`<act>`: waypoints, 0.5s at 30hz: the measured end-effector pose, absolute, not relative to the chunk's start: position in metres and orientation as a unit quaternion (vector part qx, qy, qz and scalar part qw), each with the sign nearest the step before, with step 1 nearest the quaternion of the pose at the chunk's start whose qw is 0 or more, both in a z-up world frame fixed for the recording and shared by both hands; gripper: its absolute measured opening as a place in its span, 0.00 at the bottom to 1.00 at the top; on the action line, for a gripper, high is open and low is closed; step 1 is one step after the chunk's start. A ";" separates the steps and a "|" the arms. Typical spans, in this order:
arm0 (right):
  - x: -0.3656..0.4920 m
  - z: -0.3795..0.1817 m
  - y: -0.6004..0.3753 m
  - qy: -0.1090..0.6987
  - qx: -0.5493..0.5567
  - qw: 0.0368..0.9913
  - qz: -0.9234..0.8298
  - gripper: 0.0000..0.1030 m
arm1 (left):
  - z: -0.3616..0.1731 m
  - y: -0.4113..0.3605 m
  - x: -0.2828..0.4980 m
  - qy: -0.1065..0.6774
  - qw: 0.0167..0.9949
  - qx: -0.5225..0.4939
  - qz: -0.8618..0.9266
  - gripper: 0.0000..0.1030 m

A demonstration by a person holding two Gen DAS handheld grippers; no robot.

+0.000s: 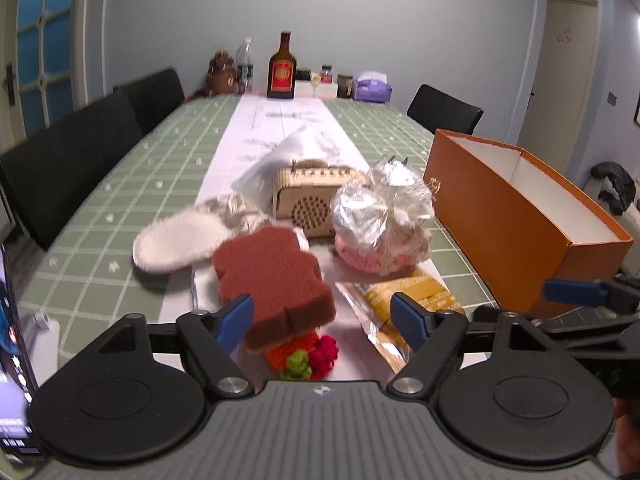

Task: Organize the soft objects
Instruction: 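Grasp the red sponge with the left tool while the right tool grasps the yellow packet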

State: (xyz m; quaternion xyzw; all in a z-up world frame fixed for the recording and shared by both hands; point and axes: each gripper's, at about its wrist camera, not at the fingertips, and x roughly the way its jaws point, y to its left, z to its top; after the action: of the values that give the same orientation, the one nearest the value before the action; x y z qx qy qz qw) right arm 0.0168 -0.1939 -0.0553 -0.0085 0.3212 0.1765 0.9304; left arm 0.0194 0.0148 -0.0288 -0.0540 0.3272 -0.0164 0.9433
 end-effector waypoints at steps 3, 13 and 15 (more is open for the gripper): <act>0.022 -0.062 -0.184 0.331 -0.009 0.925 0.188 0.84 | -0.034 0.024 0.022 0.341 0.937 -0.071 -0.004 0.84; 0.050 -0.090 -0.144 0.378 -0.009 0.903 0.205 0.89 | -0.038 0.053 0.031 0.353 0.929 -0.101 0.049 0.91; 0.054 -0.096 -0.134 0.386 -0.018 0.899 0.206 0.93 | -0.040 0.055 0.035 0.360 0.926 -0.103 0.050 0.91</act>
State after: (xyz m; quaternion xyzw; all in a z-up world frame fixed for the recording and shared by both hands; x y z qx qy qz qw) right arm 0.0540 -0.1340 -0.0960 -0.0181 0.3857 0.2063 0.8991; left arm 0.0350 0.0545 -0.0401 -0.1030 0.3597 0.0503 0.9260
